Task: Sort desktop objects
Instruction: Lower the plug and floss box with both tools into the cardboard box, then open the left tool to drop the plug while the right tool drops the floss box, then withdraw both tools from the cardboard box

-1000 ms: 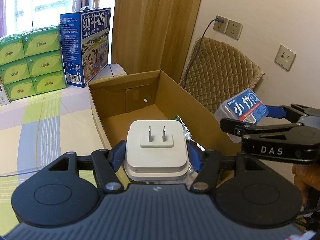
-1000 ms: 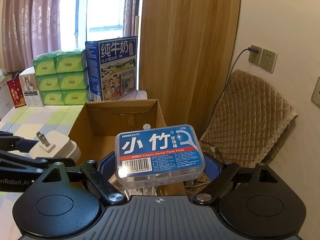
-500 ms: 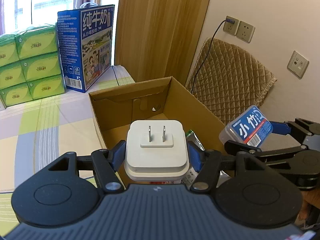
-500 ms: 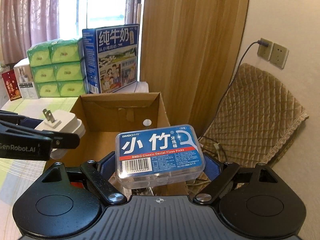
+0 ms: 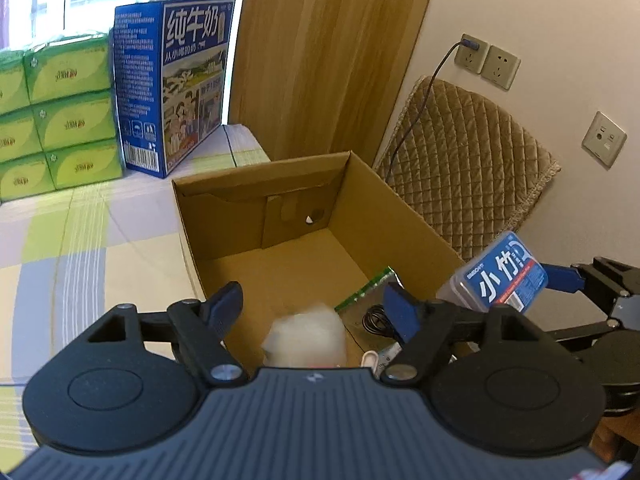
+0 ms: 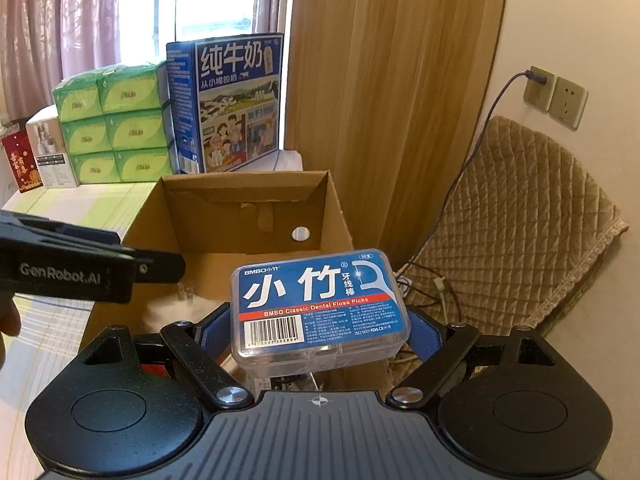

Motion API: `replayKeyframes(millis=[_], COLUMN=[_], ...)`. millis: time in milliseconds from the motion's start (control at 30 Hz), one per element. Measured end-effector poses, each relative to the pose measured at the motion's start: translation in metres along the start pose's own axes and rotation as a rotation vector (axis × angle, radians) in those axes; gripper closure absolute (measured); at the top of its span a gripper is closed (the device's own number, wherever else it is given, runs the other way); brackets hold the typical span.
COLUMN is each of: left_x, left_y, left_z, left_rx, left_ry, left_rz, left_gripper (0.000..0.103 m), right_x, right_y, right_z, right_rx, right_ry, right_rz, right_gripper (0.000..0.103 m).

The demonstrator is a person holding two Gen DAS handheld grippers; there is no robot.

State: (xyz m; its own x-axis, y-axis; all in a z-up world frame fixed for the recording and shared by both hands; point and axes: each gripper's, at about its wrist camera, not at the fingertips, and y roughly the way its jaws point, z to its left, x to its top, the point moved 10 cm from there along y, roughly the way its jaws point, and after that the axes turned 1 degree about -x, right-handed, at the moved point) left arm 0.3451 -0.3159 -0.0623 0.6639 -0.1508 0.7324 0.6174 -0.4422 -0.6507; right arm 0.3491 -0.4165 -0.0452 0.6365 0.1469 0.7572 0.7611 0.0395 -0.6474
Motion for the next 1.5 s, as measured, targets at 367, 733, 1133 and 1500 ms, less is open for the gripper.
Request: replayKeyframes(millis=[367, 733, 1133, 1500], left_x=[0.005, -0.027, -0.081, -0.116], left_y=[-0.041, -0.104, -0.169, -0.208], left_z=[0.032, 0.076, 0.016, -0.030], left_rx=[0.096, 0.188, 0.163, 0.139], left_ry=[0.009, -0.094, -0.107, -0.102], left_rz=[-0.051, -0.103, -0.090, -0.060], left_gripper=[0.021, 0.002, 0.001, 0.001], right_x=[0.008, 0.030, -0.045, -0.088], right_y=[0.010, -0.013, -0.110, -0.179], right_z=[0.022, 0.032, 0.028, 0.027], right_rx=[0.062, 0.126, 0.108, 0.082], right_ry=[0.016, 0.097, 0.165, 0.150], right_rz=[0.017, -0.064, -0.023, -0.014], right_gripper=[0.018, 0.005, 0.002, 0.002])
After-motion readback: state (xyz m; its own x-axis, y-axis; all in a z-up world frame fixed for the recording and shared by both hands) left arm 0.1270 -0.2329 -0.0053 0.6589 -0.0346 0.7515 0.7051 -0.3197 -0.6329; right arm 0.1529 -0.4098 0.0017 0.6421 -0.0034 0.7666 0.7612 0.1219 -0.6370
